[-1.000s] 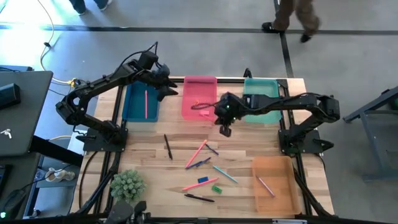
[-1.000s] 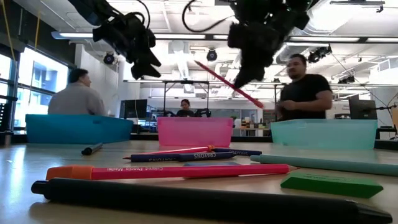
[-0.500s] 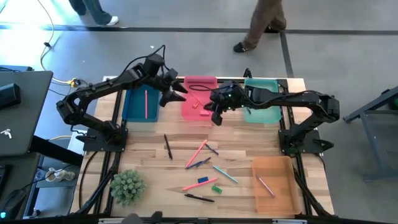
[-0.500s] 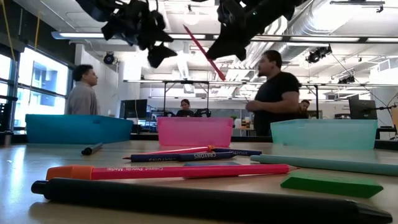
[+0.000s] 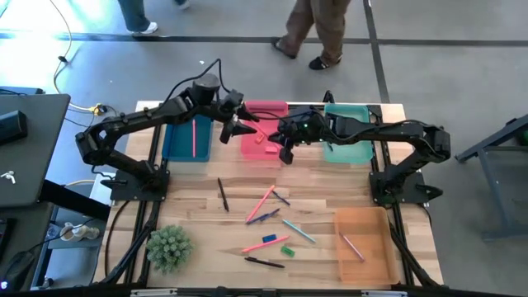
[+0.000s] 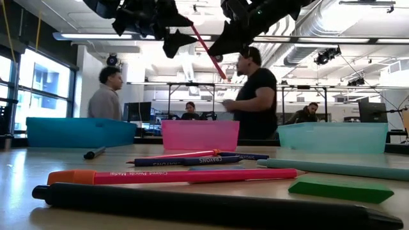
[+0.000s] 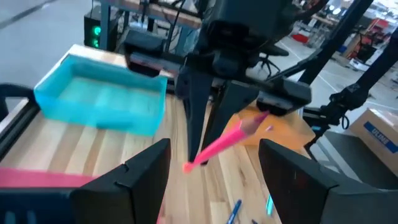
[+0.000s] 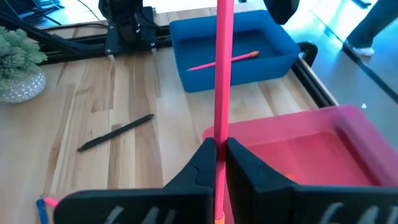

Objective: Sort crayons/erasers/pens/pencils in bins
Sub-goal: Put the pink pencil into the blue bin

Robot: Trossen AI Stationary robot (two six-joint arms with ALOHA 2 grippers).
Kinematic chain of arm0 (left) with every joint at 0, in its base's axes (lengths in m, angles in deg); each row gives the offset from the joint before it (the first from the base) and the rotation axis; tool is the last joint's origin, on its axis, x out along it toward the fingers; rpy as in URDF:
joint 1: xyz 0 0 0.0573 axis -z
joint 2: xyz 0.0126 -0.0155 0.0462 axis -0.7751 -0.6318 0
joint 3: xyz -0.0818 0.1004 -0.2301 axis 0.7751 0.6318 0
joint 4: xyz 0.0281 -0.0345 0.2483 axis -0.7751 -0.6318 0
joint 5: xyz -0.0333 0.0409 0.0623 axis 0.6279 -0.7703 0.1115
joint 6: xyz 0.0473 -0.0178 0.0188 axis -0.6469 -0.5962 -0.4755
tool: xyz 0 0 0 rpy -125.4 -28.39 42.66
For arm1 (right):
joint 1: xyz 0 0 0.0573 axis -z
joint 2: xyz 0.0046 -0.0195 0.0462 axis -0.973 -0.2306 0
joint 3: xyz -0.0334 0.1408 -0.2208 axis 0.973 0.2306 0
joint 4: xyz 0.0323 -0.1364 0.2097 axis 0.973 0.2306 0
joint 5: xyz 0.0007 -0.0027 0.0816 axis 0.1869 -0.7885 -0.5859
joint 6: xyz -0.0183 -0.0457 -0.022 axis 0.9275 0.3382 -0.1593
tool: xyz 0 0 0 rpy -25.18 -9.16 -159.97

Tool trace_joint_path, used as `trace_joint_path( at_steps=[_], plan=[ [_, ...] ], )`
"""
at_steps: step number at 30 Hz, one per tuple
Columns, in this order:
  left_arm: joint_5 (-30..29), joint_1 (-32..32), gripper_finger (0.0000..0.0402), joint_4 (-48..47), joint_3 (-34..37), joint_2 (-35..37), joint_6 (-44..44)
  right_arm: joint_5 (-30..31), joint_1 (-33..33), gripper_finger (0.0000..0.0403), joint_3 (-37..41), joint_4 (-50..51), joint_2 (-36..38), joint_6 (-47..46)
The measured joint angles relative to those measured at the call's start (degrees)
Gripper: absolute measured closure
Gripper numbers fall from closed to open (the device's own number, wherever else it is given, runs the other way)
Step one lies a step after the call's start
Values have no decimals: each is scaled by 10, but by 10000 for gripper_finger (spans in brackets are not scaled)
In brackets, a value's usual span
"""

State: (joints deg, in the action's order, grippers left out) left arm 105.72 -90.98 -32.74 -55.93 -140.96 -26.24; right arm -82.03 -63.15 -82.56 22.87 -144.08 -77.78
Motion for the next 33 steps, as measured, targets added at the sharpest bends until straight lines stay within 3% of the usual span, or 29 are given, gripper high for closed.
trace_joint_path(
  at_steps=[7,24,29,33],
  plan=[
    [0,13,196,43,0,0,20,17,0,402,0,-11,0,19],
    [-31,13,373,41,0,0,3,12,7,402,0,-16,0,32],
    [-36,13,389,40,0,0,-3,9,7,393,0,-17,0,44],
    [-49,13,386,40,0,0,0,10,7,359,0,-17,0,48]
  ],
)
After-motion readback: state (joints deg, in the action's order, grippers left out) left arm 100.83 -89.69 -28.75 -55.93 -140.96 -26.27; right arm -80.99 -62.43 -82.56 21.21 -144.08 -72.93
